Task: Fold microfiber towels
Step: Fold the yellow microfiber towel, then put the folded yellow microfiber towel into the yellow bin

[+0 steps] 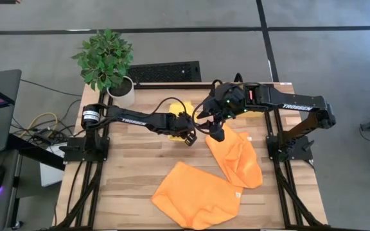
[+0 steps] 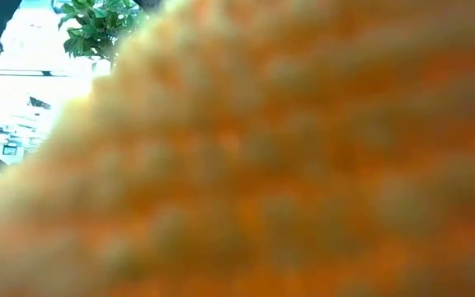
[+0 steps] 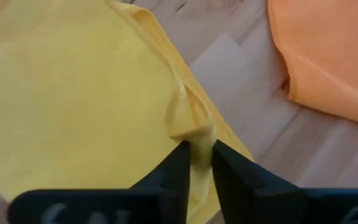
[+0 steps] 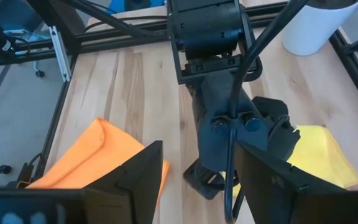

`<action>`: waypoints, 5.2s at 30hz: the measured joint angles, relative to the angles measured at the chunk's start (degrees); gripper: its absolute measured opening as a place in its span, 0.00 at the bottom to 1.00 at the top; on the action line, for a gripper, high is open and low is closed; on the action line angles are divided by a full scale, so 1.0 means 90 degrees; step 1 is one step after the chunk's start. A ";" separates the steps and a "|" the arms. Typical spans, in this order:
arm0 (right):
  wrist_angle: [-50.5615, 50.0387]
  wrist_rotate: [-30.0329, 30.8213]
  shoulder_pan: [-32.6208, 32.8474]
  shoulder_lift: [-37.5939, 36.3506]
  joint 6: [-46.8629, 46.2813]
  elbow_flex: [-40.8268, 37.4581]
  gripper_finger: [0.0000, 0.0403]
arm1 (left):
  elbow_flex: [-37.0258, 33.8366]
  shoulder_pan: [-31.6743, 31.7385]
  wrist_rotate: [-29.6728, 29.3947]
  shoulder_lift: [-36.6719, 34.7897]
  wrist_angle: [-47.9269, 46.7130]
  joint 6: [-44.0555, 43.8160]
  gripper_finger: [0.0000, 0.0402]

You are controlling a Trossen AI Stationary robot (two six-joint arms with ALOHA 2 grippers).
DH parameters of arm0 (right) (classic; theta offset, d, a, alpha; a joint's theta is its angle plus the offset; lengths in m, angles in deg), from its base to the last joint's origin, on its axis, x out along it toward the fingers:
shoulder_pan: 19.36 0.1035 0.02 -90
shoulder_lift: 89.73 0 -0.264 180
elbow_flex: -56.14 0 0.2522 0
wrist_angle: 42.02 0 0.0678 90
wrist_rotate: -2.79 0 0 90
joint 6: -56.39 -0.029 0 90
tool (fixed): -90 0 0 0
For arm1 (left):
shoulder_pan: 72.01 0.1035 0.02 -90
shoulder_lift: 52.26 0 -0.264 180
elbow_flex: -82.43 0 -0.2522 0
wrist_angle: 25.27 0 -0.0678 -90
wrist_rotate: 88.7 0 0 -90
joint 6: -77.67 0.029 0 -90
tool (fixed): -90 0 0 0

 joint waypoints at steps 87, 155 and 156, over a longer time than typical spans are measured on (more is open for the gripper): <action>0.1701 0.2126 -0.0235 0.3514 0.3322 -0.1683 0.04 | 0.0131 -0.1630 -0.1485 -0.3349 -0.4013 -0.1679 0.38; -0.2505 0.3172 -0.4883 0.1297 0.9670 -0.2300 0.06 | 0.0131 -0.1639 -0.1499 -0.3349 -0.3962 -0.1554 0.38; -0.2531 0.3172 -0.4900 0.1297 0.9670 -0.2300 0.05 | 0.0131 -0.1641 -0.1499 -0.3349 -0.3962 -0.1554 0.38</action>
